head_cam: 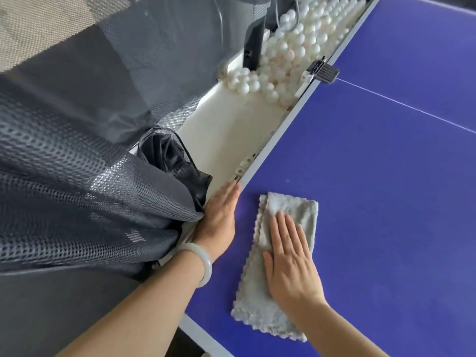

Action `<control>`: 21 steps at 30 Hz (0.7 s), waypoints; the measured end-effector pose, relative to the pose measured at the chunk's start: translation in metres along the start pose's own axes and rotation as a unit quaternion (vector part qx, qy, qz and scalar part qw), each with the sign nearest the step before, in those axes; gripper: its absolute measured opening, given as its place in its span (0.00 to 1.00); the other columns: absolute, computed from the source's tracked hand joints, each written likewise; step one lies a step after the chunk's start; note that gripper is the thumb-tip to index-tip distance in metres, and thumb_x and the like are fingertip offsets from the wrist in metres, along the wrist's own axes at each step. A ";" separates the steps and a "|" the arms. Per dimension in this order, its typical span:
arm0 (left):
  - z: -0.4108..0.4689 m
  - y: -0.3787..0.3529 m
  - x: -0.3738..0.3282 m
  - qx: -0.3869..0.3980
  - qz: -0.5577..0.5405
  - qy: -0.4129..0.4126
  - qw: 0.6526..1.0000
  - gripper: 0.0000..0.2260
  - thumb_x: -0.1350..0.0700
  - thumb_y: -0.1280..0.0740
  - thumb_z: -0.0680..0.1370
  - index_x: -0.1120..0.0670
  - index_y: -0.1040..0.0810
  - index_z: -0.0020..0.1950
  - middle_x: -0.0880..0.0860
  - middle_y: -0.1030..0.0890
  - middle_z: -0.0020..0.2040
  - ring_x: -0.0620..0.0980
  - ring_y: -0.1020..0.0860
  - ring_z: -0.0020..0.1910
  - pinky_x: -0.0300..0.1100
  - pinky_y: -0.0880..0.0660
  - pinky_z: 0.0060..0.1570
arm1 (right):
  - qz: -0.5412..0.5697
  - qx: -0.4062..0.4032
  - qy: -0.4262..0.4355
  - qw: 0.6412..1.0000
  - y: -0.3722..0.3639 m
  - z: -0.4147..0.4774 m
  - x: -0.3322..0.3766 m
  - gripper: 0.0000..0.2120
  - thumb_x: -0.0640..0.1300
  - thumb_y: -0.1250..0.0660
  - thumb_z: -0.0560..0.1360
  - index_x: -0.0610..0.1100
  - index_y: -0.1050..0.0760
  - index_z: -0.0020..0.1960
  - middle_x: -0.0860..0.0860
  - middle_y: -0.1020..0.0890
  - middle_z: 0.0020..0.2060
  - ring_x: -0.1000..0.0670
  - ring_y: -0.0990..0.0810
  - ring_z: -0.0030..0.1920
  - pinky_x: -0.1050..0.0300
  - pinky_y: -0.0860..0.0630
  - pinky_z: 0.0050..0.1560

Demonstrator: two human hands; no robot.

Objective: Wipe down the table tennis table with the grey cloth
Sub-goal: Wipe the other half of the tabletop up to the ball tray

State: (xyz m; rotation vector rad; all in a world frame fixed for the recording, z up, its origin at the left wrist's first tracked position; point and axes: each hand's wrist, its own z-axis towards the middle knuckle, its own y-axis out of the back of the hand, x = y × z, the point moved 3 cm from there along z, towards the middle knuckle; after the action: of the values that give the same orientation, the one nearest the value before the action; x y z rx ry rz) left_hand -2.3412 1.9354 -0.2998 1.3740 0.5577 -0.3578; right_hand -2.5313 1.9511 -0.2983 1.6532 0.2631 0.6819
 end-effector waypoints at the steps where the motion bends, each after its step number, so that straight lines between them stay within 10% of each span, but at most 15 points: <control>1: 0.007 -0.002 -0.001 -0.002 0.015 0.005 1.000 0.23 0.71 0.44 0.81 0.64 0.40 0.77 0.61 0.40 0.78 0.58 0.42 0.78 0.53 0.44 0.77 | 0.005 0.003 0.036 0.999 0.002 -0.017 -0.006 0.29 0.49 0.50 0.82 0.40 0.48 0.80 0.46 0.47 0.80 0.45 0.48 0.80 0.46 0.49 0.77; 5: 0.030 -0.008 0.002 -0.003 0.049 0.101 0.994 0.24 0.64 0.50 0.85 0.59 0.51 0.81 0.56 0.48 0.81 0.51 0.51 0.80 0.43 0.55 0.78 | 0.028 0.012 0.111 0.993 0.000 -0.034 -0.001 0.30 0.47 0.43 0.78 0.42 0.40 0.79 0.49 0.41 0.79 0.46 0.44 0.79 0.44 0.43 0.75; 13: 0.029 -0.006 -0.002 -0.015 0.023 0.149 0.988 0.22 0.59 0.50 0.85 0.56 0.43 0.80 0.54 0.39 0.79 0.49 0.41 0.78 0.44 0.46 0.76 | -0.035 0.014 0.029 0.999 0.010 0.127 -0.012 0.28 0.56 0.57 0.84 0.50 0.55 0.82 0.53 0.54 0.81 0.52 0.60 0.80 0.50 0.62 0.79; 21: 0.031 -0.007 -0.002 0.000 0.058 0.120 0.991 0.21 0.55 0.47 0.86 0.58 0.39 0.78 0.57 0.36 0.78 0.52 0.38 0.77 0.46 0.44 0.76 | 0.030 0.017 -0.033 0.999 0.002 0.138 0.015 0.32 0.47 0.53 0.81 0.36 0.57 0.80 0.41 0.59 0.80 0.46 0.65 0.79 0.51 0.69 0.77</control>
State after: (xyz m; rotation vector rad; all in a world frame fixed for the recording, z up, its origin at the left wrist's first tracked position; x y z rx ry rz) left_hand -2.3423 1.9039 -0.3016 1.4526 0.6727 -0.0978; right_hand -2.4412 1.8458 -0.3005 1.7184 0.1792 0.6701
